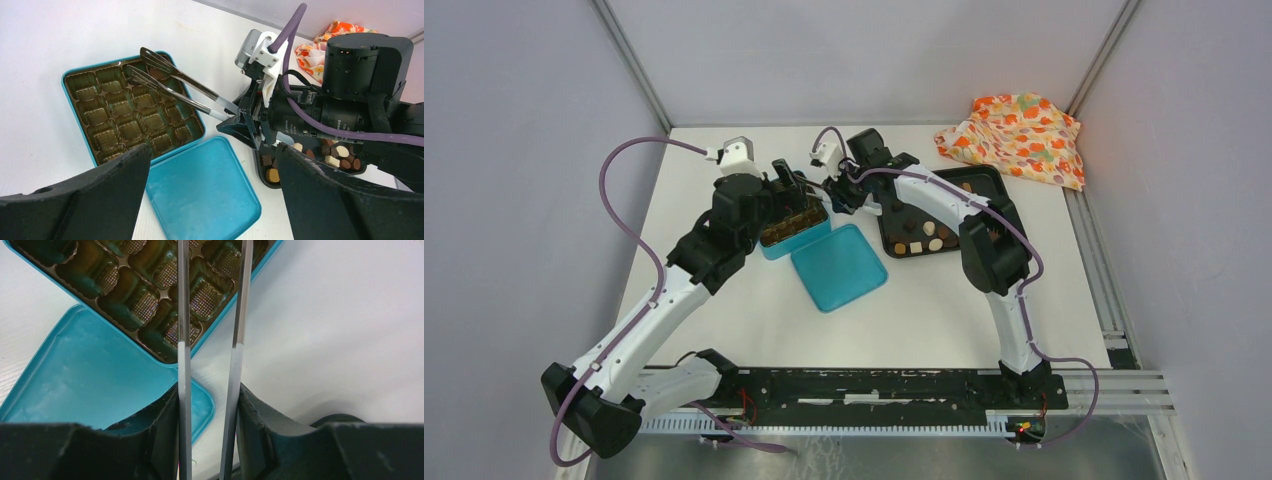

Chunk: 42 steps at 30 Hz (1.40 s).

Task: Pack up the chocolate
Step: Place the fake chocolate in the packing box.

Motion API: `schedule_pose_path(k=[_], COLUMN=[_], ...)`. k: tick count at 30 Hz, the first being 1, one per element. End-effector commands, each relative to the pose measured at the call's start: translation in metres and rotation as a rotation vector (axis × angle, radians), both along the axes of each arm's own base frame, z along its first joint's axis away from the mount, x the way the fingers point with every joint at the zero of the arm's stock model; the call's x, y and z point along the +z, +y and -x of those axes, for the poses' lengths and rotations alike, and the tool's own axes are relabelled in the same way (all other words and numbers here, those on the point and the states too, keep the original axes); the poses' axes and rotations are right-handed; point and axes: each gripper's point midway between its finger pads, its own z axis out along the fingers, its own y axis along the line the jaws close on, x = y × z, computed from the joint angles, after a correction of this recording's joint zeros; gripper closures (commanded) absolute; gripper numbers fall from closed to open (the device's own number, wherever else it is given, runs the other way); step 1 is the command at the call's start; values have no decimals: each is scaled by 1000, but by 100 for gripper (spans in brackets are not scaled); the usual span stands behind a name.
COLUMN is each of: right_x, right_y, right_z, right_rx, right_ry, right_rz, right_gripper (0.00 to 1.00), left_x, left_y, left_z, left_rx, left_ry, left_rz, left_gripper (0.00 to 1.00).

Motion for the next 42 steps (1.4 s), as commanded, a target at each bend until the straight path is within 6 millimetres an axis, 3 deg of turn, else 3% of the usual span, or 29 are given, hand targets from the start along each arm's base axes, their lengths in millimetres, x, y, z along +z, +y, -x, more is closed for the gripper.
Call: schedule_pose_path(k=[1,4,11,16,21,27,34,38,42], right_x=[35,45,96,126,140,122,98,88,67], right_y=[10,10,-1,-29,-67,-118,-200,-253,-293], right_z=[-12,-10,9,16,23,37,54,57,64], right_rx=[8,19,93,100,72,24,-156,-299,-411], right_ry=[-85,-93,-67,-59,-79,-127,-161,-147,-163], right_rz=[-52,-67,-218,-298,-314,-207,-99,-48,39], right_gripper=[56,59,62,62,62,62,61,61,61], left_x=[32,33,44,70,93,90,39,21,5], left_y=[1,1,-6,-14,-28,-40,-47,-45,-51], left_z=[-2,-1,1,8,14,16,29,42,48], left_rx=[5,3,-41,-97,-196,-276,-349,-399,-491], left_ry=[-79,-81,-96,-167,-230,-208,-146,-127,-126], left_rz=[52,55,66,127,156,114,99,46,-31], left_gripper=[0,0,0,0,0,0,0,0,0])
